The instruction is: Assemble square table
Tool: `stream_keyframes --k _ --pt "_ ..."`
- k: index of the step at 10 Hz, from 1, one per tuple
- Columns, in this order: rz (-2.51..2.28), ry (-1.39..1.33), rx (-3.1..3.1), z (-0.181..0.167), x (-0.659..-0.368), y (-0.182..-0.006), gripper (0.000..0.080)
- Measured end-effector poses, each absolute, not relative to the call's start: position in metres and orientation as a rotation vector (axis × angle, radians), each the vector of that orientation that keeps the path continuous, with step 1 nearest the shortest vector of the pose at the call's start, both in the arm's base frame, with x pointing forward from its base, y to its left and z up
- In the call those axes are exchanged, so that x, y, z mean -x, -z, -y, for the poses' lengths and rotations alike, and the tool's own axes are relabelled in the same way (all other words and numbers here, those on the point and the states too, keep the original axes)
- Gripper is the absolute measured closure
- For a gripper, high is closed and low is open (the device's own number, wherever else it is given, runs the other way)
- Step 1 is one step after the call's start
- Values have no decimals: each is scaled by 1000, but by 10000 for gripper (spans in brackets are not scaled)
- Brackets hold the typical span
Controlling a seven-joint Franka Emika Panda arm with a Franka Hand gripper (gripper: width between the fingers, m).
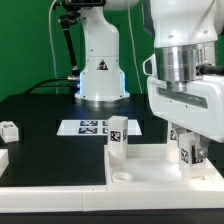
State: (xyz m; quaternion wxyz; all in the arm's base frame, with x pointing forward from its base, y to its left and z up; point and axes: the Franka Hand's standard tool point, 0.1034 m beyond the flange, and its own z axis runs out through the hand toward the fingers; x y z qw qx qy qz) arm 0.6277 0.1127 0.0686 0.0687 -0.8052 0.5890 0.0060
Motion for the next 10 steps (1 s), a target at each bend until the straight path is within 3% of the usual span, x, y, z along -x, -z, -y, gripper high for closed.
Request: stream_keyframes --k 1,2,3,6,10 --pt "-1773 -18 2425 -113 -628 -69 314" --pt "-1619 12 2551 -117 -627 -68 314" --pt "-1431 19 2677 -121 -627 -70 187" --pt "-1295 12 2742 -124 -627 -71 152" --pt "-750 63 2945 -126 -625 -66 150"
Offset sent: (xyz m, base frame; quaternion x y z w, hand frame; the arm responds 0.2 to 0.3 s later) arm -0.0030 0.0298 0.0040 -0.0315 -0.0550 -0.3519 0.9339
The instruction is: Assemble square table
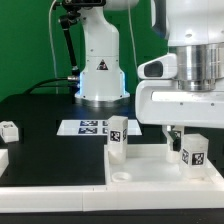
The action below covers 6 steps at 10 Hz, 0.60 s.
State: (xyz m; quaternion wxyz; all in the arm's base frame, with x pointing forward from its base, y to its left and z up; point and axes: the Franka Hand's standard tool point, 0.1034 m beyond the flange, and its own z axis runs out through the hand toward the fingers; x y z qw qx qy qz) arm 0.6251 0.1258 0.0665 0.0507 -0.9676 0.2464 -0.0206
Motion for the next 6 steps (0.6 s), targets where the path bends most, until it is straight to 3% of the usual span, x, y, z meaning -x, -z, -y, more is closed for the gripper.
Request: stream_keyframes --k 3,5,6 --pt "-742 94 2945 -117 -629 -67 150" --pt "-765 93 2940 -116 -629 -66 401" --pt "-818 90 2925 -116 -629 -66 399"
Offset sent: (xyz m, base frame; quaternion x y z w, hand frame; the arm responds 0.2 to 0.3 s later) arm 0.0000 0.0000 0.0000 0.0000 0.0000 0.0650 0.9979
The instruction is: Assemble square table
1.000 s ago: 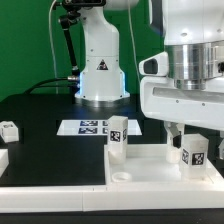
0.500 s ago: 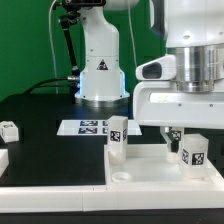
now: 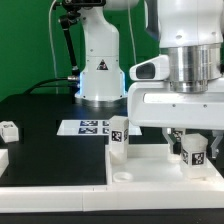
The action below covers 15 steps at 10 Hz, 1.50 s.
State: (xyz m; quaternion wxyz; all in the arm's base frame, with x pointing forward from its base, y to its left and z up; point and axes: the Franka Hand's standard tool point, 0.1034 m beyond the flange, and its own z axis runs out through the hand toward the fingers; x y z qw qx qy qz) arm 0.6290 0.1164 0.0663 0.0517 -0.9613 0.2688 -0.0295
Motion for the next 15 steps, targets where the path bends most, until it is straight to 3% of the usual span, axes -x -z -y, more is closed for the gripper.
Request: stream_keyframes --k 5,9,11,13,15 --pt "-1360 52 2705 -116 -628 -66 399" --pt "-2121 -64 2069 -116 -627 -63 400" --pt "-2096 -58 2097 -117 -627 -63 400" --pt "-2059 -53 2137 -117 -627 -63 201" --pt "-1571 17 2559 -120 -628 -64 165"
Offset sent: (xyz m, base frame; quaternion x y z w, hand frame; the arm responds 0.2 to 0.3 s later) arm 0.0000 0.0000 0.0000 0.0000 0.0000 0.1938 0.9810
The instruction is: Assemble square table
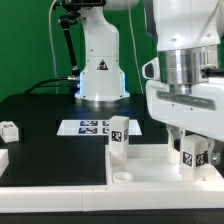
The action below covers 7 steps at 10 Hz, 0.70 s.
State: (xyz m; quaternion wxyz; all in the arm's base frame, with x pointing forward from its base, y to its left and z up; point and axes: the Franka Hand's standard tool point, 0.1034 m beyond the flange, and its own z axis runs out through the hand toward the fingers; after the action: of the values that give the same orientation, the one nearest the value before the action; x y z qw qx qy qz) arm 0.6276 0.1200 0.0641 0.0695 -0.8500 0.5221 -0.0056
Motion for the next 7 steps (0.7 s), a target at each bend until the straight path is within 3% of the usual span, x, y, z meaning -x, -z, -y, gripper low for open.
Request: stream_keyframes --k 4,7 --pt "-1189 59 2778 -120 -628 -64 151" --pt "-338 125 3070 -127 -627 -67 151"
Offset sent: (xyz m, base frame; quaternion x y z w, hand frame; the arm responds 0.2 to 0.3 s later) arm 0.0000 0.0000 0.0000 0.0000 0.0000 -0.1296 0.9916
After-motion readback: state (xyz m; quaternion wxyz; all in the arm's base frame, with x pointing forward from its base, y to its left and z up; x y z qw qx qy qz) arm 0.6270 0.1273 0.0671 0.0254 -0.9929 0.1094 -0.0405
